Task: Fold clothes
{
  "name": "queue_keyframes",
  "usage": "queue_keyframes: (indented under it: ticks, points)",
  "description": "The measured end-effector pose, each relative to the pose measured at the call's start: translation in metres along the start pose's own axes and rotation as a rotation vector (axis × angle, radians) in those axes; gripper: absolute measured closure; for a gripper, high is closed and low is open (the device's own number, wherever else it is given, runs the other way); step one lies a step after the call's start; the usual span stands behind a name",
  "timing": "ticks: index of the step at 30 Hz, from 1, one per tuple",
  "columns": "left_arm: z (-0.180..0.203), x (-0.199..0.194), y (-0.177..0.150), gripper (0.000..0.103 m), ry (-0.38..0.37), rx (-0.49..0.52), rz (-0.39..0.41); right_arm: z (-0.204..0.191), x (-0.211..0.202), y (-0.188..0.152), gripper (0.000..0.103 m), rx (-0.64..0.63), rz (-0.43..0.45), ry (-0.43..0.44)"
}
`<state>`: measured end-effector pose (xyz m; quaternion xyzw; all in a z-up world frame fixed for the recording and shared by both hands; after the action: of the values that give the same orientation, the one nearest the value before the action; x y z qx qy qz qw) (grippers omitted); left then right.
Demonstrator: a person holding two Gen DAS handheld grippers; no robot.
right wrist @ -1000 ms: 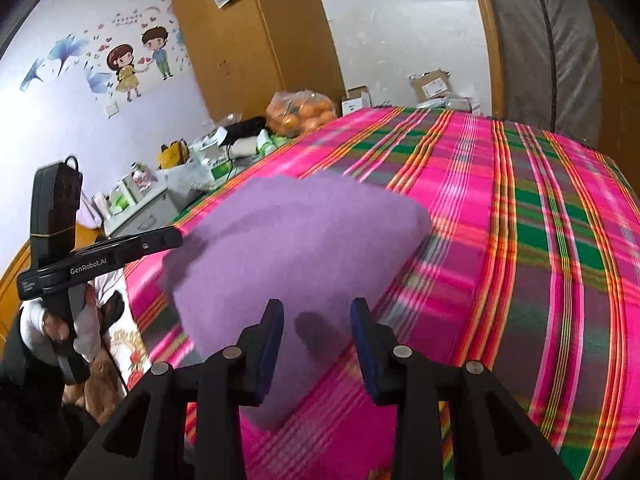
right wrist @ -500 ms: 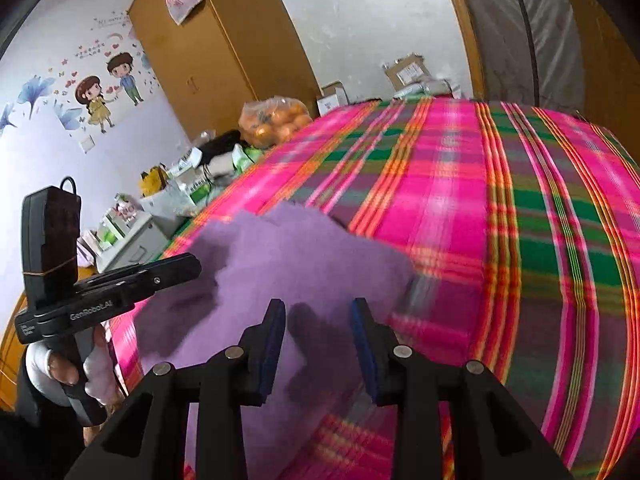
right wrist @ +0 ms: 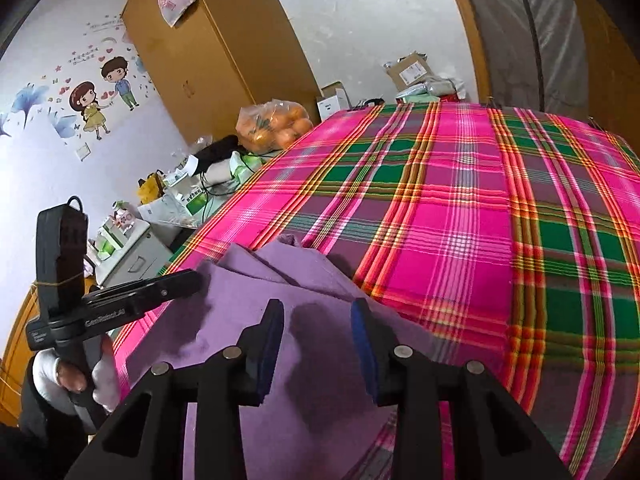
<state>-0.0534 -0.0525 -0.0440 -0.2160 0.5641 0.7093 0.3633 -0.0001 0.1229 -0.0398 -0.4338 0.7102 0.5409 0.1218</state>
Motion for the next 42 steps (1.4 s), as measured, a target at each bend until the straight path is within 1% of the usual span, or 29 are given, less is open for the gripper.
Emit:
queue_keyframes:
  ticks: [2,4,8,9,10,12,15,17,21,27,35,41,42]
  points:
    - [0.000,0.006,-0.002,0.085,-0.012,0.004,-0.010,0.007,0.009,-0.007,0.068,0.027,-0.037,0.000]
    - [-0.003,0.001,-0.004,0.084,-0.020,-0.001,-0.006,0.010,0.004,-0.008,0.068,0.052,-0.020,0.018]
    - [-0.015,-0.012,-0.011,0.084,-0.023,-0.027,0.005,0.017,-0.017,-0.010,0.067,0.067,0.010,0.024]
    - [-0.020,-0.015,-0.015,0.082,-0.017,-0.037,0.005,0.020,-0.022,-0.014,0.067,0.081,0.014,0.030]
    - [-0.026,-0.018,-0.020,0.075,-0.012,-0.050,-0.001,0.024,-0.026,-0.017,0.064,0.094,0.017,0.036]
    - [-0.036,-0.023,-0.029,0.070,-0.012,-0.083,-0.011,0.032,-0.034,-0.029,0.059,0.139,0.013,0.055]
    - [-0.042,-0.033,-0.039,0.070,-0.056,-0.136,-0.025,0.040,-0.041,-0.044,0.058,0.194,-0.001,0.084]
    - [-0.042,-0.037,-0.043,0.070,-0.072,-0.145,-0.033,0.044,-0.043,-0.053,0.057,0.225,-0.013,0.104]
    - [-0.033,-0.039,-0.051,0.069,-0.102,-0.132,-0.064,0.036,-0.043,-0.067,0.054,0.264,-0.044,0.180]
    - [-0.029,-0.039,-0.060,0.069,-0.135,-0.165,-0.100,0.021,-0.038,-0.077,0.052,0.295,-0.083,0.257]
    - [-0.035,-0.042,-0.072,0.069,-0.184,-0.250,-0.142,0.007,-0.029,-0.077,0.051,0.298,-0.125,0.301]
    - [-0.031,-0.029,-0.058,0.068,-0.207,-0.249,-0.141,-0.001,-0.011,-0.066,0.051,0.302,-0.135,0.322]
    - [-0.030,-0.026,-0.055,0.068,-0.214,-0.252,-0.138,-0.003,-0.007,-0.063,0.049,0.307,-0.133,0.325]
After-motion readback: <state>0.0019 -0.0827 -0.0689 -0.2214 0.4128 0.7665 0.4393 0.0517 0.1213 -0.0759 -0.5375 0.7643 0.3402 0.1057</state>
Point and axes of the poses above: each gripper's, at about its wrist camera, not at the fingertips, and x roughly the way its jaws point, z to its right, y to its top, the point moved 10 cm from there along x, roughly the way its jaws point, and after that the axes turned 4 degrees about y, right-handed, at the moved point
